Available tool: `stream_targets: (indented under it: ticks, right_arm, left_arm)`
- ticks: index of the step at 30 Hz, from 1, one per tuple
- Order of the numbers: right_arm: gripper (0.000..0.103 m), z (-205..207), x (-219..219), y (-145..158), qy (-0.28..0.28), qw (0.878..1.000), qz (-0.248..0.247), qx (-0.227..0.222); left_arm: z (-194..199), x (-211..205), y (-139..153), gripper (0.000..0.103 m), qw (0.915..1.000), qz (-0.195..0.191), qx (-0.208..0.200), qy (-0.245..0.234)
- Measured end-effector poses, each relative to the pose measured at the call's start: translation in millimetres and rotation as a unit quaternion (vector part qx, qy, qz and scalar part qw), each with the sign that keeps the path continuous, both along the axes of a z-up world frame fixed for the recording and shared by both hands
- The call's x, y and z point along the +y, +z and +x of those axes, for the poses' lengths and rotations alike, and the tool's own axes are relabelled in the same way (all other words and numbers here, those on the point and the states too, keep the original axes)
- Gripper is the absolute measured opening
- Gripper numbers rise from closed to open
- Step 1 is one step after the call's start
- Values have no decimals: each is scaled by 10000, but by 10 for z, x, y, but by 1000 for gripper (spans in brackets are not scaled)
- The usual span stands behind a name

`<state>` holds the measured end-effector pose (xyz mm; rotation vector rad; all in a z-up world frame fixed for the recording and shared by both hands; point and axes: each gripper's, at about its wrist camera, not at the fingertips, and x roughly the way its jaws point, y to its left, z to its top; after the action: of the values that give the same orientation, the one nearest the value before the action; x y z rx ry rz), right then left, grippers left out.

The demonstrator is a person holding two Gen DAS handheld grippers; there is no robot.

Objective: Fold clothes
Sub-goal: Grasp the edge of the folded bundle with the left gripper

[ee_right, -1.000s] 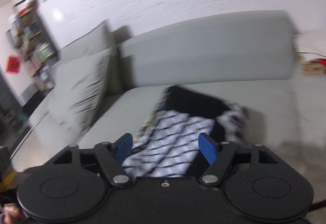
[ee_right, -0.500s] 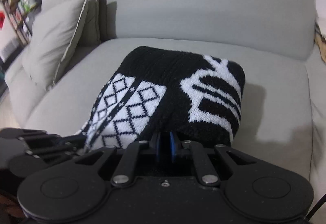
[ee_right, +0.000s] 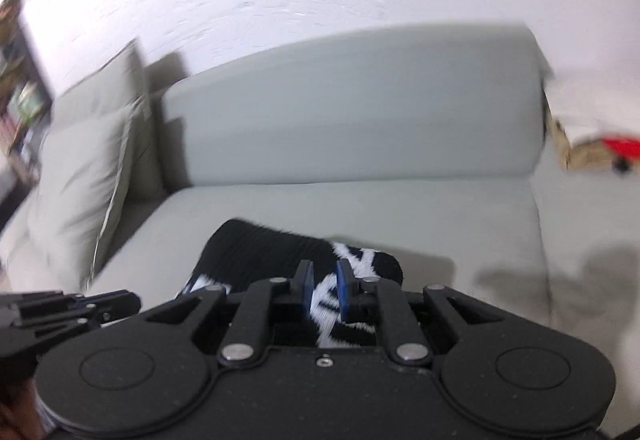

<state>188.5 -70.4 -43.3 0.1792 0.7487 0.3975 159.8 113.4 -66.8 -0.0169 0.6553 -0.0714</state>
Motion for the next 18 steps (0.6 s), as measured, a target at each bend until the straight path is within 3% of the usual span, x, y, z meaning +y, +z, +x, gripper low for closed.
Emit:
stream_targets:
  ticks: [3,8,13,16,18]
  right_arm:
    - [13,186,133,-148,-46,9999,-98,105]
    - [13,430,451,-456,270,9956,-774,452]
    - [12,670,711,-857,543,9812,-1533,1041]
    - [12,721,679,-896,446,9831,-1329,1177]
    - [12,677,683,-851,506,9835,-1379,1060]
  left_arm:
    - [437,-11,-168,11,9997,-85,220,-22]
    - [919,132,-646,6,9913,-126,1306,134]
    - [1028,269,-913,6,9848,-484,1648,248]
    - [1048,306,-943,7,9834,-551,1707,289]
    - [1035,237,-879,7,9849,-330,1678,254]
